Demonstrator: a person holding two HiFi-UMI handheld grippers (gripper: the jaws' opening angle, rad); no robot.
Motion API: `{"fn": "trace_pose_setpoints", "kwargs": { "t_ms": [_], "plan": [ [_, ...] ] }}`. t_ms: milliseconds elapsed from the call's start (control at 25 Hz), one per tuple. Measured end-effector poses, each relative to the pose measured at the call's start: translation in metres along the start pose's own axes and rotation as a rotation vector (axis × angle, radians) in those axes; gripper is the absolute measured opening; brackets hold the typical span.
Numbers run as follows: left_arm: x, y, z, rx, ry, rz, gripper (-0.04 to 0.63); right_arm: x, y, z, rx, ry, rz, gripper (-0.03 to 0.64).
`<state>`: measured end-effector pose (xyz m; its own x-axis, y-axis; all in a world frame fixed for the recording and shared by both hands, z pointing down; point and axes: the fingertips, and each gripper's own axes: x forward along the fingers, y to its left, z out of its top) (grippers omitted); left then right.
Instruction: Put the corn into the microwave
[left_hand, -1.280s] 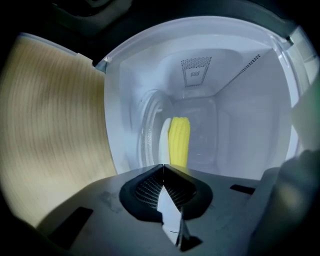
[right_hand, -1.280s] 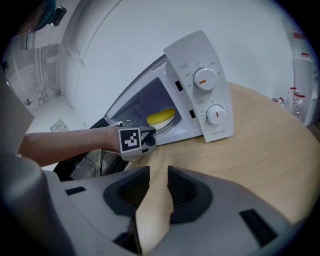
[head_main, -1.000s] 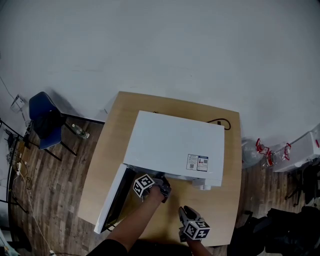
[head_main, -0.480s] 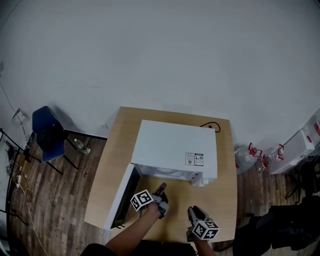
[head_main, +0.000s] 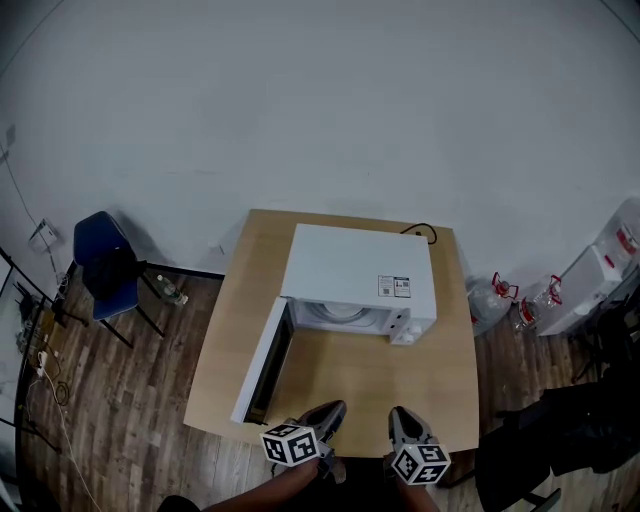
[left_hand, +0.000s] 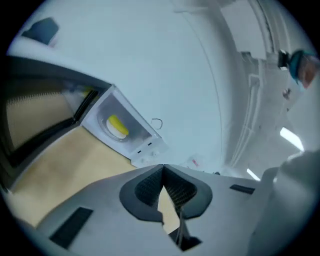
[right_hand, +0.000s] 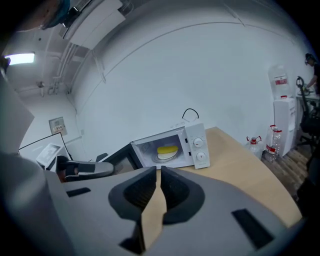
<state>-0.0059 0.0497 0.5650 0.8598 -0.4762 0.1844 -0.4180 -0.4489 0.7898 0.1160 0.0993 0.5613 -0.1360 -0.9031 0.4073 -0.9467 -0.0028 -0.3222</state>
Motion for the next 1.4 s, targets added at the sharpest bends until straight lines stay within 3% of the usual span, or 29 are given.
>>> {"fn": "trace_pose_setpoints", "kwargs": {
  "t_ms": [80,280,560,760,880,1040,1200,1400],
  "plan": [
    [-0.022,-0.019,-0.006,0.134,-0.015,0.017,0.014,-0.017,0.009,0.003,-0.014,-0.018,0.019,0.07],
    [-0.075,-0.05,-0.006,0.32,-0.178,0.123,0.014,-0.06,0.037,-0.002,-0.137,-0.021,0.072,0.069],
    [-0.103,-0.13,-0.03,0.573,-0.255,0.125,0.012,-0.129,0.054,0.018,-0.255,-0.126,0.089,0.069],
    [-0.128,-0.17,-0.076,0.61,-0.276,0.161,0.012,-0.187,0.061,0.008,-0.287,-0.171,0.114,0.061],
    [-0.138,-0.18,-0.114,0.638,-0.24,0.219,0.012,-0.219,0.061,-0.01,-0.281,-0.181,0.117,0.061],
    [-0.16,-0.197,-0.156,0.653,-0.211,0.234,0.012,-0.253,0.066,-0.045,-0.269,-0.144,0.13,0.061],
    [-0.175,-0.208,-0.178,0.706,-0.208,0.258,0.012,-0.276,0.066,-0.062,-0.286,-0.146,0.126,0.061],
    [-0.187,-0.212,-0.189,0.71,-0.214,0.253,0.012,-0.292,0.075,-0.06,-0.343,-0.173,0.149,0.06]
  ]
}}
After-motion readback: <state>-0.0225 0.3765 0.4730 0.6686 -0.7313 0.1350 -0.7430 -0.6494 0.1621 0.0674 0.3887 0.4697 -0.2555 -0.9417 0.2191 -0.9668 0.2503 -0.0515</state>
